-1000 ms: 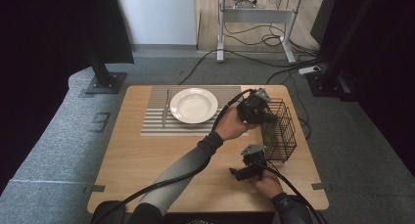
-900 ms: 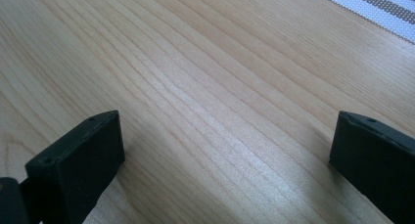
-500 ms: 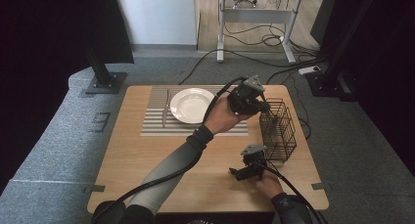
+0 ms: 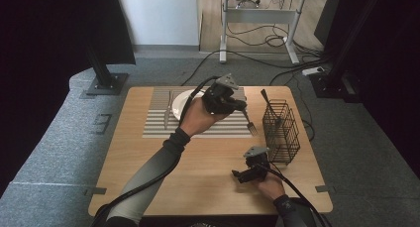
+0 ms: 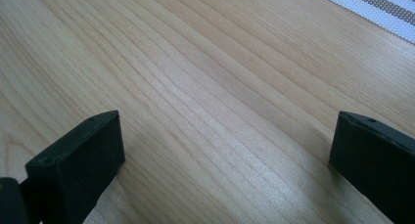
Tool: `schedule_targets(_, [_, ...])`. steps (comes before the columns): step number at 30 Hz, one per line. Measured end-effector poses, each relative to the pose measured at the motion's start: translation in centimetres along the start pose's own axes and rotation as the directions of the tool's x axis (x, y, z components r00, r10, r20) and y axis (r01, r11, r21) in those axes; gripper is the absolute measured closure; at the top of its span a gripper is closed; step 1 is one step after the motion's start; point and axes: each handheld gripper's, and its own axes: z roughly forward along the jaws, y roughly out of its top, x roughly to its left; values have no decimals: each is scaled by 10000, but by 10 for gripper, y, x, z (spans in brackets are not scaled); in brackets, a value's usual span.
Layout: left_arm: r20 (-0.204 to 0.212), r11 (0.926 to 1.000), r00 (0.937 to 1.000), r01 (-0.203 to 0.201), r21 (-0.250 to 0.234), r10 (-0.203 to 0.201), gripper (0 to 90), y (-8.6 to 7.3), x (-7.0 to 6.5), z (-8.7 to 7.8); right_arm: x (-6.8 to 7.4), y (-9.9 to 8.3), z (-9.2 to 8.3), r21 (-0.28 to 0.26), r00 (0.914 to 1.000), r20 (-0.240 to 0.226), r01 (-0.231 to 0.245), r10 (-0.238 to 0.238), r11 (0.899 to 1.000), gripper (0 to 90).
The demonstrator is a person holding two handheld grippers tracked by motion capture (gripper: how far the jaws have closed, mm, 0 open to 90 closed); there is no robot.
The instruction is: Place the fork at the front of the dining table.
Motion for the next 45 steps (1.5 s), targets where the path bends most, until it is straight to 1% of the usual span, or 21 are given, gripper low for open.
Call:
schedule_targets(5, [-105,9993,9993,353,133,-352,873,-26,9,-6,0,0,0,-13,10000,-9,9,-9,10000,0])
schedule_targets(7, [-136,9990,9991,395,230,-391,873,-35,11,-7,0,0,0,2,10000,-2,-10,10,10000,0])
schedule_targets(12, [-80,9973,9980,637,353,-635,873,-59,13,-10,-2,2,-2,138,9995,67,-313,312,9994,0])
schedule_targets(15, [-19,9964,9976,693,489,-693,873,-70,14,-11,-4,6,-7,107,9997,141,-203,201,9997,50])
schedule_targets(16, [34,9961,9974,721,510,-723,873,-74,14,-11,-4,8,-9,-20,9997,184,-183,183,9998,83])
schedule_targets(17, [66,9958,9972,741,536,-746,873,-76,14,-11,-4,11,-12,-157,9997,216,-119,122,9998,141])
schedule_targets(22, [197,9940,9960,854,683,-869,873,-87,13,-8,-6,31,-22,-552,9998,105,187,-182,9983,265])
schedule_targets(24, [235,9934,9959,850,768,-870,873,-89,13,-6,-8,43,-24,-679,9998,-136,153,-163,9976,323])
schedule_targets(27, [278,9933,9963,787,844,-813,873,-90,12,-3,-7,61,-28,-764,9981,-351,486,-514,9959,437])
schedule_targets(28, [306,9935,9962,783,827,-810,873,-90,12,-2,-6,67,-29,-837,9967,-496,606,-649,9946,479])
schedule_targets(29, [340,9934,9962,771,846,-802,873,-90,11,-1,-5,74,-30,-901,9948,-667,710,-771,9934,511])
schedule_targets(30, [371,9937,9961,768,817,-800,873,-90,11,0,-3,79,-31,-949,9928,-727,883,-954,9916,530])
schedule_targets(32, [401,9937,9964,708,867,-745,873,-89,10,1,1,89,-32,-934,9887,-756,1221,-1294,9881,574])
schedule_targets(33, [411,9939,9965,689,856,-726,873,-89,9,2,3,93,-31,-886,9878,-677,1342,-1404,9870,591])
schedule_targets(34, [419,9942,9967,659,855,-697,873,-88,9,3,4,97,-30,-852,9860,-596,1503,-1556,9850,634])
schedule_targets(36, [441,9944,9968,629,854,-669,872,-87,9,3,6,101,-29,-760,9832,-541,1698,-1741,9825,694])
schedule_targets(39, [473,9948,9966,639,799,-678,872,-85,8,3,10,104,-28,-782,9805,-554,1839,-1884,9798,780])
schedule_targets(40, [496,9950,9965,634,777,-673,873,-84,8,4,13,104,-27,-809,9783,-493,1969,-2012,9771,810])
schedule_targets(43, [493,9954,9968,595,746,-633,872,-82,7,6,20,104,-26,-878,9710,-483,2295,-2343,9693,840])
schedule_targets(44, [515,9958,9969,552,729,-590,872,-82,6,7,22,104,-25,-891,9695,-526,2343,-2395,9681,840])
schedule_targets(45, [505,9961,9971,525,705,-561,871,-82,5,8,23,104,-25,-900,9697,-658,2292,-2354,9692,839])
